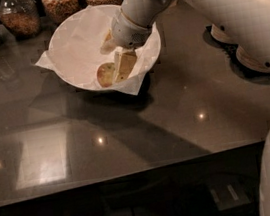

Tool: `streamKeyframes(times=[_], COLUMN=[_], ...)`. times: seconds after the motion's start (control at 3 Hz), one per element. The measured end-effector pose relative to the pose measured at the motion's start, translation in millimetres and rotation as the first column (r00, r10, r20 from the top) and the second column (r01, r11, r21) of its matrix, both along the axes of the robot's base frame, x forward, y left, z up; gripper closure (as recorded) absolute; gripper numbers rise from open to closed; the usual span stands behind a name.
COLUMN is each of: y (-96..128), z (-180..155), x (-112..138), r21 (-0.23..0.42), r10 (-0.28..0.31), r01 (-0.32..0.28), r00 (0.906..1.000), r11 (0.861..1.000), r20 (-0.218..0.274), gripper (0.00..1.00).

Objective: Pick apple from white bowl

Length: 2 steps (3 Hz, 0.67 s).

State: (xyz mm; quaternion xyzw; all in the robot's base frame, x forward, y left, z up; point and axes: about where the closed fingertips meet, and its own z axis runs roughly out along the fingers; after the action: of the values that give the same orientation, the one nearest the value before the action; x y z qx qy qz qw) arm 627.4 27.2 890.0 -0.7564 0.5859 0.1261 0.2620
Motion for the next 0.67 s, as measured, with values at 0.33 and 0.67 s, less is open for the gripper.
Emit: streamKeyframes(times=[0.33,0.67], y=[-1,1], z=[-9,-23], x=[1,8], r21=[0.001,0.005], r10=[-0.006,-0.014], r01=[0.006,0.015], r00=[0.9999,0.9992], r11=[1.0,1.0], r20=[-0.016,-0.038], gripper=[0.33,0.33])
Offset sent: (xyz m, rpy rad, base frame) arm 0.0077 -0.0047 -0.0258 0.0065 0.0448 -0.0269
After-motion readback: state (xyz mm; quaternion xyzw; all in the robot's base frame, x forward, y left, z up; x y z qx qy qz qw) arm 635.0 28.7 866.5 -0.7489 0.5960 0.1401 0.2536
